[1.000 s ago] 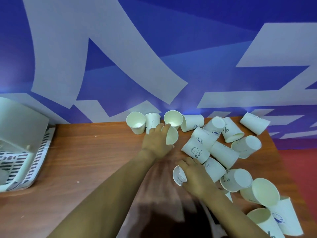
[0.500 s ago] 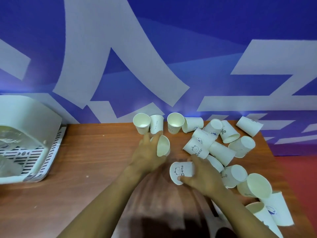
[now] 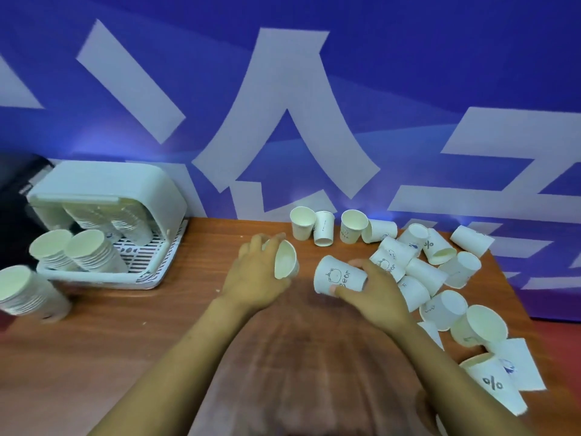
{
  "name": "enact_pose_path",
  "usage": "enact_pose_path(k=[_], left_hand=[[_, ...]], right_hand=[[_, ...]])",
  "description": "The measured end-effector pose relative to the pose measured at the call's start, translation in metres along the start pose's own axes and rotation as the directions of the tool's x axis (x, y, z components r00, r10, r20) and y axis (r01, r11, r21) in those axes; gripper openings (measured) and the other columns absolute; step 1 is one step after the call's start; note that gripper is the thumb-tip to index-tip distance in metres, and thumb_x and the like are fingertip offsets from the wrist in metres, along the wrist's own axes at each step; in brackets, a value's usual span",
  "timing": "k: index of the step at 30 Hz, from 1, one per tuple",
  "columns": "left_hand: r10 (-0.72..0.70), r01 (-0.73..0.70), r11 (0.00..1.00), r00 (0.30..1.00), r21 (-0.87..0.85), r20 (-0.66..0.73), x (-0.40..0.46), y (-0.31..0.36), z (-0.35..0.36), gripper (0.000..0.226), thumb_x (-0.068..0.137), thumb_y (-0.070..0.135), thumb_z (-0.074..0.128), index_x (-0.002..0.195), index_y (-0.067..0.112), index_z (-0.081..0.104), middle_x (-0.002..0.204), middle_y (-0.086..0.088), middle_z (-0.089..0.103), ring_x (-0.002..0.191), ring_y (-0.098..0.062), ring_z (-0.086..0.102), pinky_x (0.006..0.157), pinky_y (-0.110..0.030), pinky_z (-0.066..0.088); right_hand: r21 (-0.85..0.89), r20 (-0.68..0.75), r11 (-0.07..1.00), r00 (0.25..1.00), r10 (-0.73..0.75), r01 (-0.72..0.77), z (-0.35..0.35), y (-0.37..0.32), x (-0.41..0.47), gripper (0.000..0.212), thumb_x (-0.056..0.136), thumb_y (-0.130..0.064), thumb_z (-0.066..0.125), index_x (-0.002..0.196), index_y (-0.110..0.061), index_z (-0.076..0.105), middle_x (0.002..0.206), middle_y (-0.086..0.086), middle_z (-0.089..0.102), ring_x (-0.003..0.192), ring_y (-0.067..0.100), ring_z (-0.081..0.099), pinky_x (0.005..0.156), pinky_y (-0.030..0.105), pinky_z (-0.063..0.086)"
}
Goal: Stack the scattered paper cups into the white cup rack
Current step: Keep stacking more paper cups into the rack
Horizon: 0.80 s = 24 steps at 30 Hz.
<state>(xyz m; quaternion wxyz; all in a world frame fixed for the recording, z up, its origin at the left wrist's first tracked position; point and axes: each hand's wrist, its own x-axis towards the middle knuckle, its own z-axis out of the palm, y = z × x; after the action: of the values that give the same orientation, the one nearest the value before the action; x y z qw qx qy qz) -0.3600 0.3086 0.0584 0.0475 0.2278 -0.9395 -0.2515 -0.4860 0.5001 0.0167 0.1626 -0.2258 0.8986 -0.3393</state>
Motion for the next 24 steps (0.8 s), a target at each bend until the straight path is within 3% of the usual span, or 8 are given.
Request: enact_pose_path(k=[4, 6, 9, 12, 15, 18, 24], left_hand=[[-0.017, 0.017, 1.0, 1.0, 0.002, -0.016, -0.02, -0.018, -0.014, 0.077, 0.082, 0.038, 0.065, 0.148, 0.027, 0.026, 0.143, 0.0, 0.031, 0.128, -0.023, 0.03, 0.099, -0.033, 0.038], [-0.019, 0.019, 1.0, 0.999, 0.002, -0.027, -0.025, -0.029, -0.023, 0.079, 0.082, 0.037, 0.065, 0.149, 0.025, 0.025, 0.144, 0.0, 0.029, 0.129, -0.022, 0.029, 0.098, -0.033, 0.038], [0.011, -0.011, 1.0, 0.999, -0.001, -0.039, -0.032, -0.047, -0.039, 0.079, 0.083, 0.037, 0.065, 0.15, 0.023, 0.024, 0.144, 0.0, 0.029, 0.129, -0.023, 0.03, 0.1, -0.033, 0.038], [0.029, -0.03, 0.999, 0.999, -0.012, -0.031, -0.038, -0.072, -0.065, 0.078, 0.084, 0.037, 0.064, 0.15, 0.022, 0.025, 0.144, -0.001, 0.03, 0.128, -0.025, 0.033, 0.101, -0.034, 0.036], [0.025, -0.026, 1.0, 0.999, -0.018, -0.03, -0.042, -0.107, -0.098, 0.08, 0.081, 0.037, 0.064, 0.15, 0.023, 0.025, 0.143, -0.003, 0.033, 0.13, -0.027, 0.035, 0.104, -0.037, 0.036], [0.008, -0.008, 1.0, 1.0, -0.025, -0.028, -0.051, -0.153, -0.127, 0.081, 0.079, 0.034, 0.066, 0.149, 0.023, 0.027, 0.143, -0.003, 0.034, 0.13, -0.028, 0.037, 0.106, -0.037, 0.035], [0.004, -0.005, 0.998, 1.0, -0.055, -0.004, -0.073, -0.233, -0.157, 0.08, 0.078, 0.032, 0.067, 0.148, 0.025, 0.029, 0.144, -0.001, 0.033, 0.132, -0.025, 0.036, 0.105, -0.036, 0.036]], right_hand=[[0.03, -0.01, 0.999, 1.0, -0.017, 0.018, 0.014, -0.018, -0.02, 0.048, 0.061, -0.057, 0.075, 0.1, -0.038, 0.054, 0.098, -0.018, 0.06, 0.094, 0.007, 0.057, 0.078, 0.031, 0.049], [0.025, 0.002, 1.0, 1.0, 0.003, -0.003, 0.02, -0.028, -0.03, 0.055, 0.067, -0.052, 0.076, 0.112, -0.034, 0.05, 0.101, -0.018, 0.057, 0.095, 0.007, 0.055, 0.076, 0.029, 0.045], [0.031, 0.004, 0.999, 1.0, 0.013, -0.013, 0.028, -0.046, -0.039, 0.081, 0.072, -0.045, 0.075, 0.138, -0.032, 0.031, 0.114, -0.01, 0.055, 0.101, 0.009, 0.053, 0.078, 0.028, 0.041], [0.054, -0.028, 0.998, 0.999, -0.017, 0.019, 0.044, -0.076, -0.048, 0.093, 0.071, -0.037, 0.077, 0.145, -0.035, 0.019, 0.125, -0.01, 0.05, 0.111, 0.012, 0.052, 0.085, 0.03, 0.044], [0.055, -0.05, 0.997, 0.998, -0.048, 0.051, 0.07, -0.113, -0.057, 0.095, 0.061, -0.043, 0.074, 0.142, -0.041, 0.022, 0.132, -0.011, 0.047, 0.117, 0.011, 0.051, 0.092, 0.036, 0.048], [0.043, -0.039, 0.995, 0.996, -0.084, 0.086, 0.105, -0.154, -0.063, 0.083, 0.057, -0.046, 0.07, 0.132, -0.042, 0.033, 0.125, -0.012, 0.051, 0.113, 0.01, 0.052, 0.087, 0.037, 0.049], [0.018, -0.047, 0.993, 0.992, -0.117, 0.118, 0.172, -0.223, -0.07, 0.081, 0.062, -0.035, 0.077, 0.132, -0.038, 0.034, 0.121, -0.017, 0.053, 0.111, 0.01, 0.052, 0.089, 0.038, 0.049]])
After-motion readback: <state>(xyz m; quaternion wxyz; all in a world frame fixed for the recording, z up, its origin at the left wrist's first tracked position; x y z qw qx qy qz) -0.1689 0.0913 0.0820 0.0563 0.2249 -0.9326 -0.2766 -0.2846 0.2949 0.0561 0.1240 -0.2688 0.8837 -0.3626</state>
